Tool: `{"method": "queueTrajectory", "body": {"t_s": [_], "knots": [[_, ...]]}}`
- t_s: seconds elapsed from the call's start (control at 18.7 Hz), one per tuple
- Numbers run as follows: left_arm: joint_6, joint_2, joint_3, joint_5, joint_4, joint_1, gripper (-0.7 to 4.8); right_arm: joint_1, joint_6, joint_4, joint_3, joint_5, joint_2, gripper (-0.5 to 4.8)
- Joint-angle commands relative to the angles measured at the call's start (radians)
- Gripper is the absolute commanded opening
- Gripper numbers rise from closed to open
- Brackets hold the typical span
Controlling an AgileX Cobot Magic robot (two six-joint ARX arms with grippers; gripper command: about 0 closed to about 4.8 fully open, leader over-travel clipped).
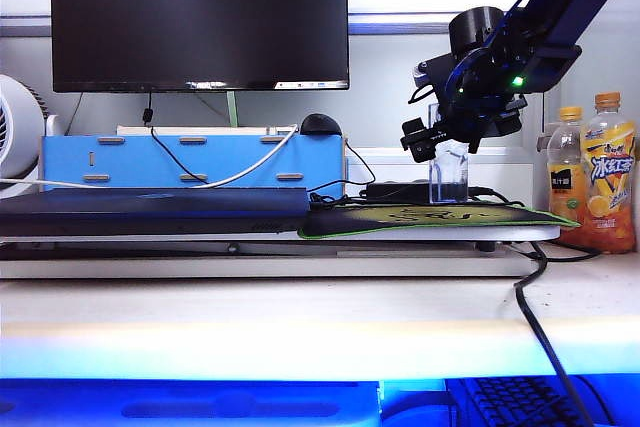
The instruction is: Pick up the mineral water bottle and place it on the laptop.
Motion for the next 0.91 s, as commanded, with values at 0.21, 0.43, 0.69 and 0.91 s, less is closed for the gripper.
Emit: {"method": "queueTrajectory", "body": {"t_s": [0.21, 0.43, 0.69, 0.91], "knots": [[0.001, -0.002, 0.000, 0.002, 0.000, 0.000, -0.02, 0.007, -0.032, 0.033, 0.007, -0.021, -0.005, -0.05], [0.002, -0.002, 0.000, 0.001, 0.001, 0.000, -0.02, 0.017, -0.021, 0.064, 0.010, -0.049, -0.059, -0.05], [0.002, -0.002, 0.000, 0.001, 0.001, 0.000, -0.02, 0.019, 0.244, 0.085, 0.015, -0.451, -0.212, -0.05], [0.002, -0.002, 0.000, 0.001, 0.001, 0.000, -0.02, 0.073, 0.364, 0.094, 0.035, -0.711, -0.229, -0.05]]}}
